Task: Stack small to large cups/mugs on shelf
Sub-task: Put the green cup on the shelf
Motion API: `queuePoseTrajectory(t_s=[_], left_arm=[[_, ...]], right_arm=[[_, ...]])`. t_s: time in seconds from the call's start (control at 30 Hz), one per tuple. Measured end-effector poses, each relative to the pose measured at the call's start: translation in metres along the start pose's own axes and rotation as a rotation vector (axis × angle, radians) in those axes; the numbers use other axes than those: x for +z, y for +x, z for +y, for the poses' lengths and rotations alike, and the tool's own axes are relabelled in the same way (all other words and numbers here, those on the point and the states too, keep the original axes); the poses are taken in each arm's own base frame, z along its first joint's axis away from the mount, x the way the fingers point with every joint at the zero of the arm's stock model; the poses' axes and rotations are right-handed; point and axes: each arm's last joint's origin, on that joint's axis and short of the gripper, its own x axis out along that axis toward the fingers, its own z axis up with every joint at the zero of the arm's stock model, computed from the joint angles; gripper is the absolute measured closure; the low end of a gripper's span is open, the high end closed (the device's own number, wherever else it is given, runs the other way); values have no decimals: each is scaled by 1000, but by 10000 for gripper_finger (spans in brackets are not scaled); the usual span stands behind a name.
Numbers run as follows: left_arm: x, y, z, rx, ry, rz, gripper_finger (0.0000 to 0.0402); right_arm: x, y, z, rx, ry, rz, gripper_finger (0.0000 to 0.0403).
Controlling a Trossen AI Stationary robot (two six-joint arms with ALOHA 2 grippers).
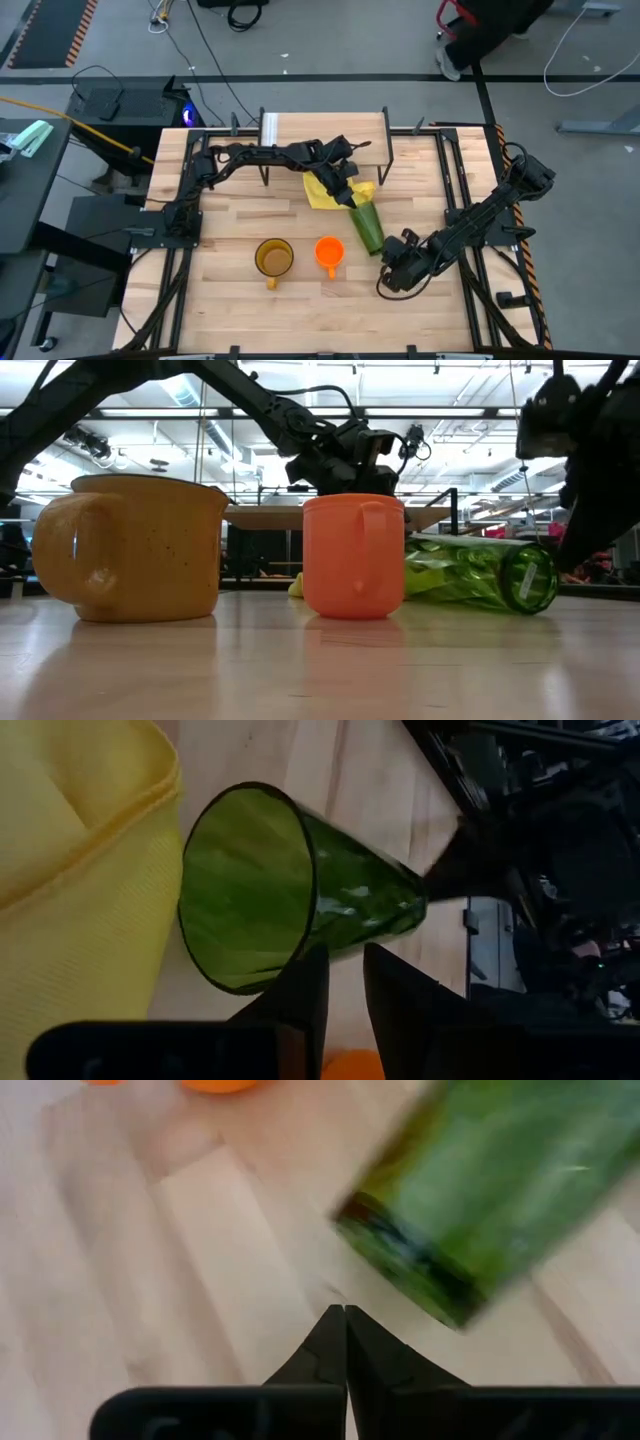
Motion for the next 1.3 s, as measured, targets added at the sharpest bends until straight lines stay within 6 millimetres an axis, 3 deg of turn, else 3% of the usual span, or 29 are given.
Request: queuePoseTrajectory(t_s=[0.33,0.7,0.97,1.3], left_arm=[[-1,-4,0,30,8,3,333],[-1,-4,0,37,16,1,332],[-1,-3,0,38,17,0,331],[-1,-2,0,38,19,1,335]], right_arm=[[4,-4,-2,4,-23,-24,397],[26,-41,-19,17,-29,-211,400],[25,-32,-44,-175,12,-75,400],[20,-29,-43,-199,47,-28,400]])
